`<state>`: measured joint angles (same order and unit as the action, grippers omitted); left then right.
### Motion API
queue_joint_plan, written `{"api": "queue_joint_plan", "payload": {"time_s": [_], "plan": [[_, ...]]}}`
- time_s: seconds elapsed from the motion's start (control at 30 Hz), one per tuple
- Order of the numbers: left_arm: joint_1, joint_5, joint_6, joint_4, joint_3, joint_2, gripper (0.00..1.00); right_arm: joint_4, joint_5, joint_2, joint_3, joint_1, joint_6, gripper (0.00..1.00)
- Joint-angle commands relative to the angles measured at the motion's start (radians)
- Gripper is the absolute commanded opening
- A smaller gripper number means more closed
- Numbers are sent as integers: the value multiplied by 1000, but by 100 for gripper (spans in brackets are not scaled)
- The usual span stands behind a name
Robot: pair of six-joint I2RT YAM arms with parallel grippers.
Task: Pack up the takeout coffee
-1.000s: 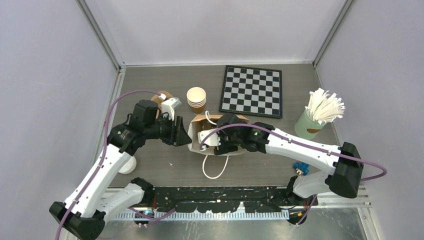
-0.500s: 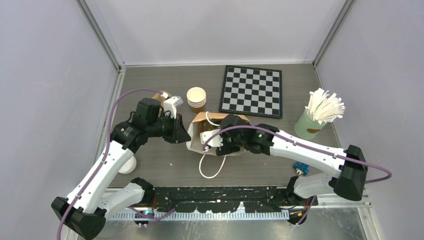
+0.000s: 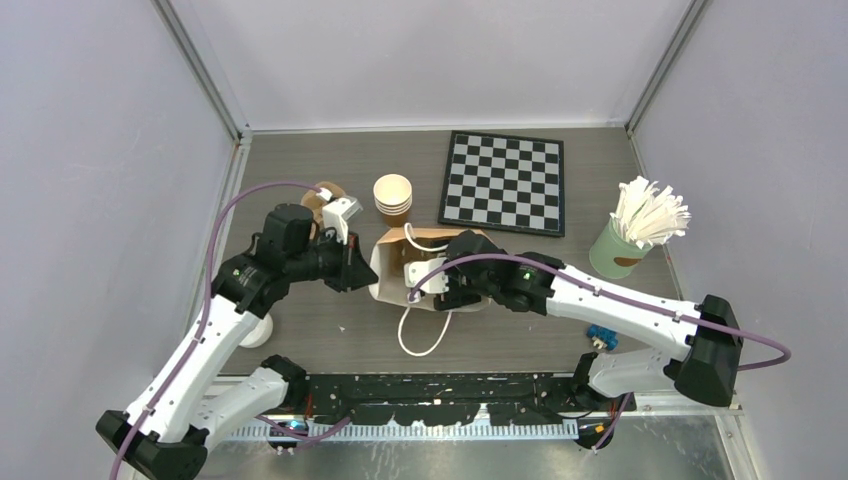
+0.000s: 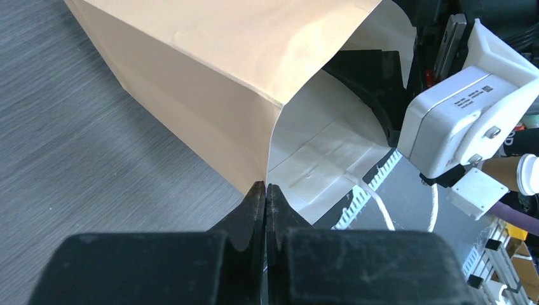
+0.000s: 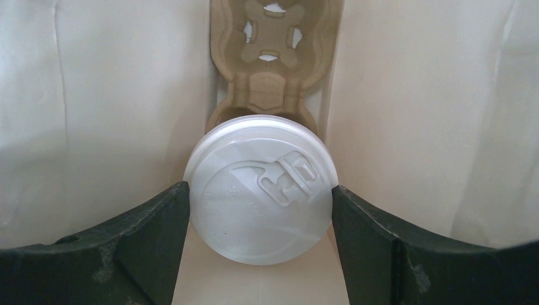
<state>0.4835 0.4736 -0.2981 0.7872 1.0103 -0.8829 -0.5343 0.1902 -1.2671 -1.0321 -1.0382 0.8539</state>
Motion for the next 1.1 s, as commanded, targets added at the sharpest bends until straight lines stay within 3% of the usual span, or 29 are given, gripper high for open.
{"api": "queue_joint_plan", "payload": {"time_s": [0.0,0.4,1.07], "plan": [[2,-18,46,-27,2,23,0,56,31,49,34,4,-37,76],[3,61,62,-56,-40,48,0,161,42,30,84,5,-71,76],[3,105,69,-40,-18,45,0,196,80,-10,119,13,-15,76]]}}
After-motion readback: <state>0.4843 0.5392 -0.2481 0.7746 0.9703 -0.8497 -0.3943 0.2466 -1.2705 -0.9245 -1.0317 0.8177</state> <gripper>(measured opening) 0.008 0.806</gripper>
